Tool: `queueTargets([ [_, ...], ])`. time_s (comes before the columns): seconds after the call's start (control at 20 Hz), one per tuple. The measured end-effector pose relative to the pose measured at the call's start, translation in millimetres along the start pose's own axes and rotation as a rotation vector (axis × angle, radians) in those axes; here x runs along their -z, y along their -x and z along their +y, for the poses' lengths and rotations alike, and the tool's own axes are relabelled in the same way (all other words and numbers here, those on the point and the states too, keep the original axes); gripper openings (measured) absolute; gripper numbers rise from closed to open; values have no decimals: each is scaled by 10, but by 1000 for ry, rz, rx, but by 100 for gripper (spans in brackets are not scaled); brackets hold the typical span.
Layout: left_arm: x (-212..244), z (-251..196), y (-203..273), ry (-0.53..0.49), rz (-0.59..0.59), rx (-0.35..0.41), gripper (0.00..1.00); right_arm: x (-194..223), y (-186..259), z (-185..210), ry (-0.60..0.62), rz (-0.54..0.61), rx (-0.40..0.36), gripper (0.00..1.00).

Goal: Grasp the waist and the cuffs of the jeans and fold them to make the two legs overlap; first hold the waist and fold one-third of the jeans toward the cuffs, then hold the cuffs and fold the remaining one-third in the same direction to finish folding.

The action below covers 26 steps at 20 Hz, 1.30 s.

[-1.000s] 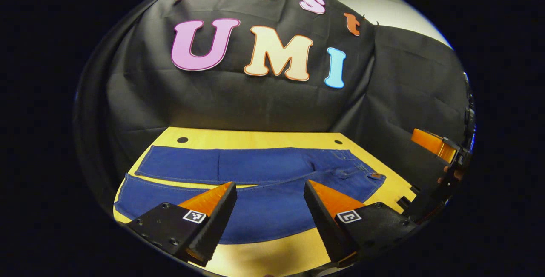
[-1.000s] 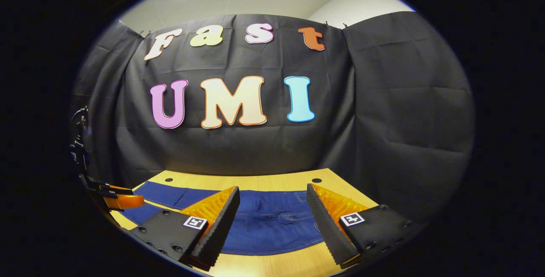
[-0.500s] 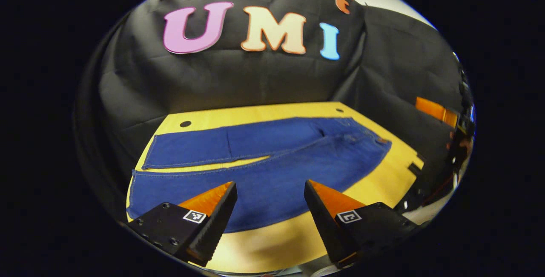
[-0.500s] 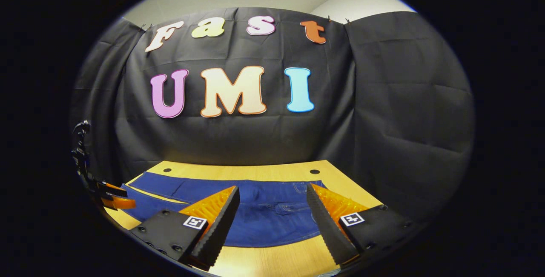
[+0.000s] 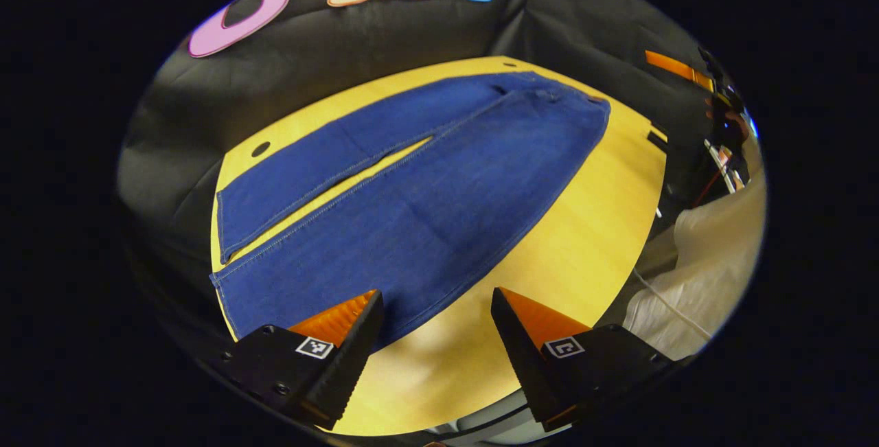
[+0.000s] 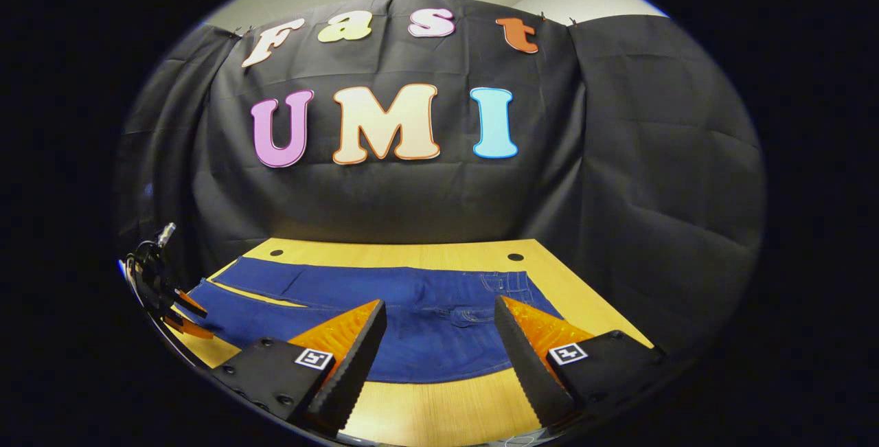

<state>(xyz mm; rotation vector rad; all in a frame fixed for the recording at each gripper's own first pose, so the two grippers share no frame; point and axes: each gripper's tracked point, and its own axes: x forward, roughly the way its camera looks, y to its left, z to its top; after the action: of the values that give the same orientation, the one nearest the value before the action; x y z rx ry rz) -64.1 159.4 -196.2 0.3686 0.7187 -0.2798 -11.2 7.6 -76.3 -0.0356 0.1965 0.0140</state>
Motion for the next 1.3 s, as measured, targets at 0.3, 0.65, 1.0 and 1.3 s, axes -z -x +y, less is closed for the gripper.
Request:
queueTargets([
  [0.3,380,283,-108,-73,176,21,95,149,-41,-170,4,45,37,98],
  [0.65,447,346,-180,-97,237,31,93,327,-116,-280,10,91,59,98],
  [1.0,476,365,-193,-133,343,85,94,381,-269,-153,12,99,19,98],
  [1.3,476,392,-203,-197,391,92,69,454,-351,19,-4,122,-23,98],
])
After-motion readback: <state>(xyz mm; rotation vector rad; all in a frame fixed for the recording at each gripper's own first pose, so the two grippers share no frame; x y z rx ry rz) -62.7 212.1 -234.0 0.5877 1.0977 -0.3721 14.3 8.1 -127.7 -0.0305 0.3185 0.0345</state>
